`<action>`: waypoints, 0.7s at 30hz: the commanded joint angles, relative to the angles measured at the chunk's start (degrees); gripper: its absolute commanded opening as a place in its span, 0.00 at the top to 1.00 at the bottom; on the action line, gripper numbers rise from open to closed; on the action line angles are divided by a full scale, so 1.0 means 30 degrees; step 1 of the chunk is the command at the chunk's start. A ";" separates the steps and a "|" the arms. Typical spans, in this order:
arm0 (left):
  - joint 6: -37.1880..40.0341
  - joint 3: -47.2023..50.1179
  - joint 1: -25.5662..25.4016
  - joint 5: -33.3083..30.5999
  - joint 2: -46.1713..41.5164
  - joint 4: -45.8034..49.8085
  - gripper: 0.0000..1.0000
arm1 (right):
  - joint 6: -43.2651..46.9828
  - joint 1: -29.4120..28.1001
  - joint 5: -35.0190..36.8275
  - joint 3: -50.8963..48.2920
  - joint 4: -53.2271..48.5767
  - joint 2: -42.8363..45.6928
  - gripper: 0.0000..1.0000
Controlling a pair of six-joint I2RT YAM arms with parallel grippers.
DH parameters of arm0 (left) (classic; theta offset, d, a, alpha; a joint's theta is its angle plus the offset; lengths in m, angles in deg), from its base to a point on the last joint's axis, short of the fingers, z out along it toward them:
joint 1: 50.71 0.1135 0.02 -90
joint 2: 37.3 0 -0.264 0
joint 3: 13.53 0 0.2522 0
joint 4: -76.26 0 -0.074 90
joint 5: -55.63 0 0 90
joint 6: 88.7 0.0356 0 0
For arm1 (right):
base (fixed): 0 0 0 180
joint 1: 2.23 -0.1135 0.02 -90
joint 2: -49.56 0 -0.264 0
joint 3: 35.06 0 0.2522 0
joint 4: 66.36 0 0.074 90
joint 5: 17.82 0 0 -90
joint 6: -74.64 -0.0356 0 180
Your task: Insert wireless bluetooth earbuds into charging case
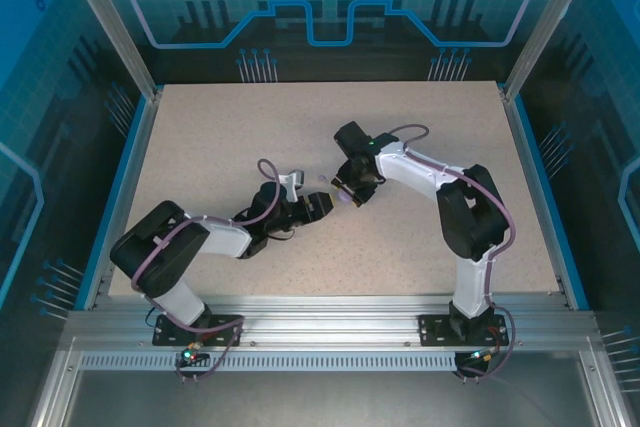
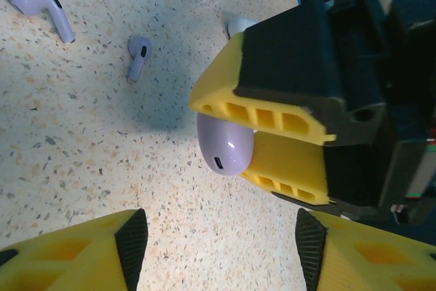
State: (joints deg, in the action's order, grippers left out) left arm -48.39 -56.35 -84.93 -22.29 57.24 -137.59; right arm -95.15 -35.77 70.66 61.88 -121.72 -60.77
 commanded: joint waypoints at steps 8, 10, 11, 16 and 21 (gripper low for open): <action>-0.1066 -0.1200 -0.0743 -0.1262 0.2497 -0.3436 0.45 | -0.0379 0.0281 -0.0862 -0.0339 0.0358 0.1010 0.57; -0.1133 -0.1433 -0.0833 -0.1595 0.2790 -0.3653 0.46 | -0.0353 0.0310 -0.0951 -0.0377 0.0392 0.1049 0.57; -0.1132 -0.1523 -0.0884 -0.1762 0.2873 -0.3695 0.46 | -0.0355 0.0310 -0.0980 -0.0350 0.0377 0.1046 0.57; -0.1515 -0.1780 -0.0952 -0.2615 0.3457 -0.4198 0.49 | -0.0191 0.0339 -0.1155 -0.0419 0.0519 0.1125 0.57; -0.1763 -0.2257 -0.0986 -0.2743 0.4050 -0.4491 0.52 | -0.0094 0.0340 -0.1449 -0.0399 0.0615 0.1153 0.58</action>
State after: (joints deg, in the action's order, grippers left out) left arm -52.83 -61.35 -87.38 -28.61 68.11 -147.89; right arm -95.32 -35.53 68.00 61.13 -119.95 -59.08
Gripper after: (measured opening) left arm 0.486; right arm 0.450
